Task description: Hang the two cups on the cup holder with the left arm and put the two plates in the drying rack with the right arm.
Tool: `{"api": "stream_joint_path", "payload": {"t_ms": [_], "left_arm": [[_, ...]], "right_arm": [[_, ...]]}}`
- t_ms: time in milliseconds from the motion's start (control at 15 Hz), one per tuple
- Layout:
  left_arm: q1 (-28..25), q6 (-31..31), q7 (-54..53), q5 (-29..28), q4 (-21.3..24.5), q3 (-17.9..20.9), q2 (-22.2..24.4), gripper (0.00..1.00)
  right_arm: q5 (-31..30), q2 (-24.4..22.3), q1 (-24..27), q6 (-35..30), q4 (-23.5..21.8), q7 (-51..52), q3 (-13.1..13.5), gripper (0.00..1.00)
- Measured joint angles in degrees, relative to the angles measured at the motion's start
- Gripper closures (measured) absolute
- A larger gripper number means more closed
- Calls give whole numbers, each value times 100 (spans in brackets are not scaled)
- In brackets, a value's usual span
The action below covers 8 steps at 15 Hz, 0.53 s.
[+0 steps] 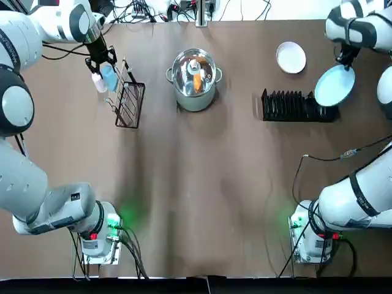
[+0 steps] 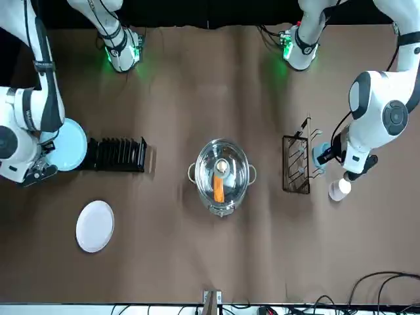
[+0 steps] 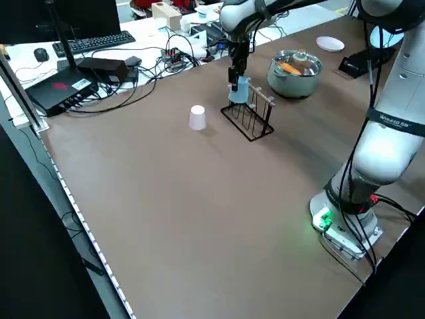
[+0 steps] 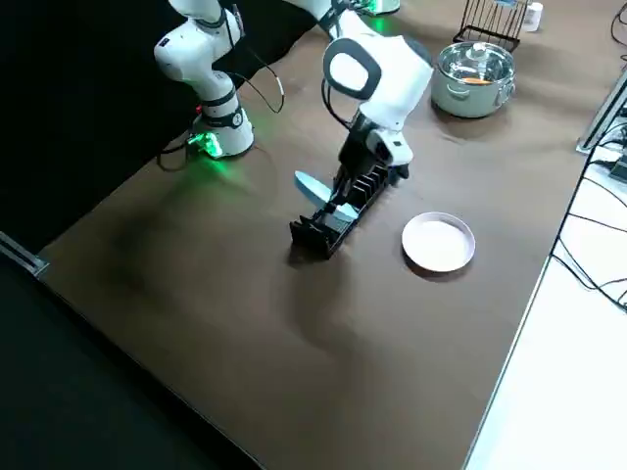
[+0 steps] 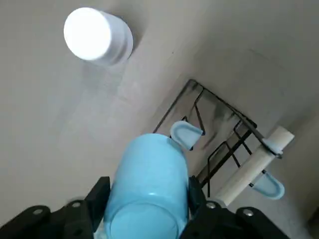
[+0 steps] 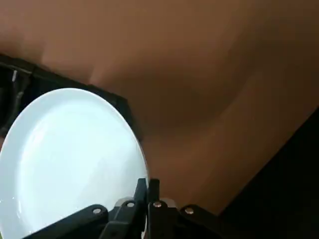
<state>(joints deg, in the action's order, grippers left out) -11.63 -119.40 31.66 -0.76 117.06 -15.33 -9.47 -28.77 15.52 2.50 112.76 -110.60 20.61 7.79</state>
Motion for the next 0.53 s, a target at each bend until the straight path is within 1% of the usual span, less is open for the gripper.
{"api": "stream_joint_path", "payload": {"t_ms": [67,133,267,333,533], "left_arm": [[0,0,0,0,0,0,-4,30],[1,0,0,0,0,0,-6,24],[0,0,0,0,-2,0,-6,6],[-8,0,4,0,-12,0,-5,0],[-79,-5,-15,-1,-144,21,21,0]], "right_arm": [[-83,-3,9,189,-150,-102,7,96],[-212,-6,28,345,-273,-175,14,96],[-378,-10,114,536,-408,-231,16,96],[-407,-9,156,613,-451,-243,18,96],[-507,-10,222,720,-489,-278,17,96]]}}
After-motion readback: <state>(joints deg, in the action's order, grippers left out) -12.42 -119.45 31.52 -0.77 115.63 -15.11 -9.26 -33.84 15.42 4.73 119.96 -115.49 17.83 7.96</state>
